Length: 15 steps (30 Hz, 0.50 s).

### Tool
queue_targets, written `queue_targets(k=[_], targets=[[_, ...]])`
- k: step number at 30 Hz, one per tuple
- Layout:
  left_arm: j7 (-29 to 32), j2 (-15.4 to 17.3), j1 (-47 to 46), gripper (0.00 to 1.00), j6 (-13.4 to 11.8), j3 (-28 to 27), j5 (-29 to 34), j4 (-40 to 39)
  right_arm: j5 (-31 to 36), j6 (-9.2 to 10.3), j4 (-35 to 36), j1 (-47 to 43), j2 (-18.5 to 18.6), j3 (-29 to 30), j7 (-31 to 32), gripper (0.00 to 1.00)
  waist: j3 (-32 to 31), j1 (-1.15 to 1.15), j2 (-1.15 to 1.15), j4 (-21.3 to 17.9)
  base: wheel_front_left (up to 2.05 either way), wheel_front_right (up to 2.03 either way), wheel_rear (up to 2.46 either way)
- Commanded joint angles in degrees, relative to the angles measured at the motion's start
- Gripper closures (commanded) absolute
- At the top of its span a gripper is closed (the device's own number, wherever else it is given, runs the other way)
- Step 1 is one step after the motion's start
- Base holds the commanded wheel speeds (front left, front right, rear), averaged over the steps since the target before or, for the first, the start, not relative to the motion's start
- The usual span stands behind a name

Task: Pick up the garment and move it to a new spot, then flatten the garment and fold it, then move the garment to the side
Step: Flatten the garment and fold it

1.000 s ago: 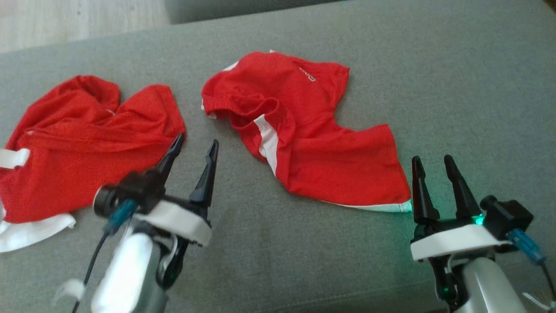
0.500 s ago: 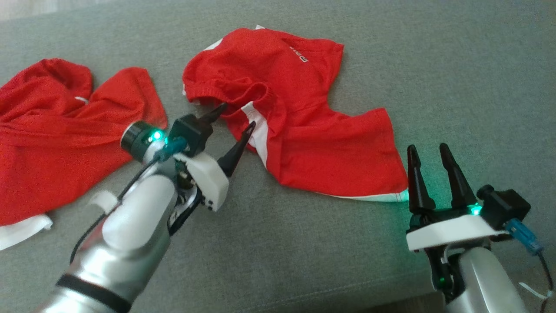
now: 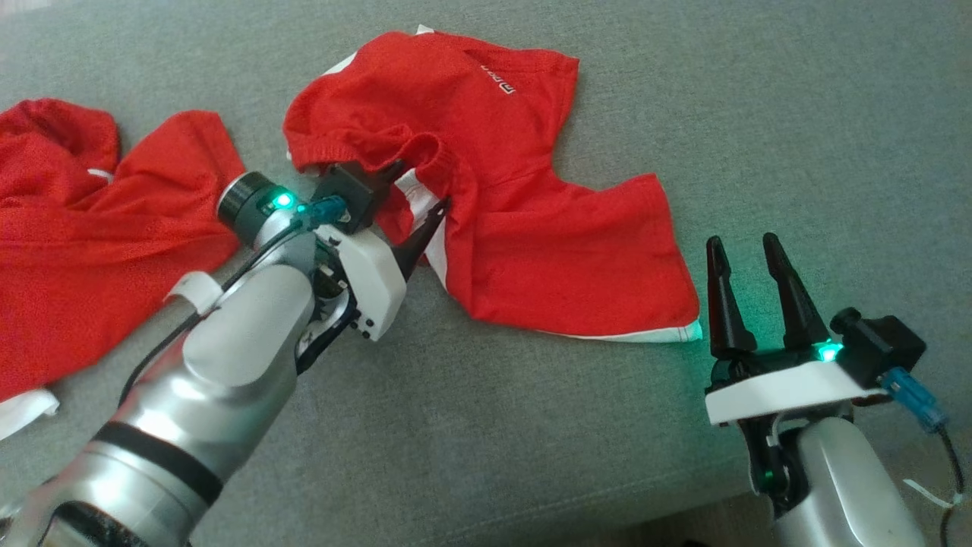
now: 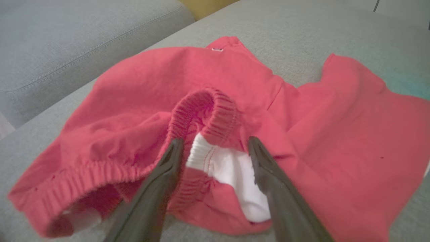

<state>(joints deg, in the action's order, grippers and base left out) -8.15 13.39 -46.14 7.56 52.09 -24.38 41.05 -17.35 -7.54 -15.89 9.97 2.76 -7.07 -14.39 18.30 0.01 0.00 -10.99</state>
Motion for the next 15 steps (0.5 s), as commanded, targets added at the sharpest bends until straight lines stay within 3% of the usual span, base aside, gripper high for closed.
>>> queue_targets(k=[1, 15], targets=[[0.0, 1.9, -3.1, 0.0, -0.1, -1.0, -0.7, -0.6, -0.6, 0.05, 1.7, 1.2, 0.1, -1.2, -0.6, 0.0, 0.0, -0.01, 0.0, -0.1, 0.0, 0.0, 0.0], [-1.6, 2.0, -6.0, 0.0, -0.1, 4.1, -5.1, 3.5, -0.9, 0.05, 1.3, 1.1, 0.1, -1.5, -0.6, 0.0, -0.5, -0.01, 0.0, -0.1, 0.0, 0.0, 0.0]])
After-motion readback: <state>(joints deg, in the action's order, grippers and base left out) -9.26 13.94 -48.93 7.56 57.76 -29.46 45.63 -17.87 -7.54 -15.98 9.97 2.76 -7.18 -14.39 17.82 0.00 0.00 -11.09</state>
